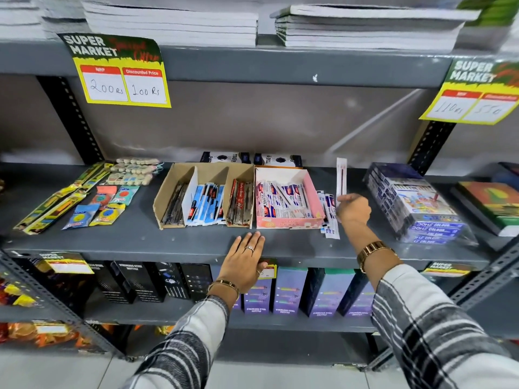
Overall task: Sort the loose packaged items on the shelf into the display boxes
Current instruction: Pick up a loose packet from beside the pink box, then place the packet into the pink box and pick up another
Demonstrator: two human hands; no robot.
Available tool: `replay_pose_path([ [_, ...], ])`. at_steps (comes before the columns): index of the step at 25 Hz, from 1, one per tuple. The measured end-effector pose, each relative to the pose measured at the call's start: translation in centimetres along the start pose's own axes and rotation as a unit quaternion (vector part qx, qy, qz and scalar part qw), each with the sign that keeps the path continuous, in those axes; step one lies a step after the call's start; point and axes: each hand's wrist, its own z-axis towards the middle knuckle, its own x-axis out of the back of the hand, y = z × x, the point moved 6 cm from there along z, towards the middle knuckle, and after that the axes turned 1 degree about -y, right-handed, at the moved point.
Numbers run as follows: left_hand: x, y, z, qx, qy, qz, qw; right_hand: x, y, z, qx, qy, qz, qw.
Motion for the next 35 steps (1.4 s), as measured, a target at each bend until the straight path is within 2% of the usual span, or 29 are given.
replay_pose_path([
  [3, 0.3, 0.1, -0.1, 0.006, -0.012, -0.003, 1.000, -0.3, -0.4, -0.6, -0.062, -0.007, 0.147, 0.987],
  [6, 0.4, 0.1, -0.2, 0.008, -0.019, -0.006, 1.000, -1.1, -1.0, -1.8, -0.114, -0.077, 0.260, 0.956],
  [11, 0.9, -0.3, -0.4, 0.009, -0.021, -0.002, 1.000, -1.5, -2.7, -3.7, -0.120, -0.175, 0.353, 0.911],
  [15, 1.2, -0.7, -0.4, 0.008, -0.019, 0.001, 1.000, -1.9, -3.1, -4.3, -0.127, -0.200, 0.329, 0.914],
  [20, 1.2, -1.1, -0.4, 0.012, -0.022, -0.006, 1.000, -3.4, -2.8, -4.2, -0.146, -0.179, 0.306, 0.923],
  [25, 1.0, -1.8, -0.3, 0.008, -0.025, -0.017, 1.000, -6.3, -2.7, -3.8, -0.148, -0.198, 0.268, 0.931],
  [30, 0.7, -2.1, -0.3, -0.010, -0.014, -0.024, 1.000, -9.4, -3.1, -3.1, -0.108, -0.219, 0.145, 0.959],
  [35, 0.3, -2.2, -0.2, -0.019, 0.000, -0.012, 1.000, -11.7, -2.9, -1.8, -0.084, -0.220, 0.022, 0.972],
])
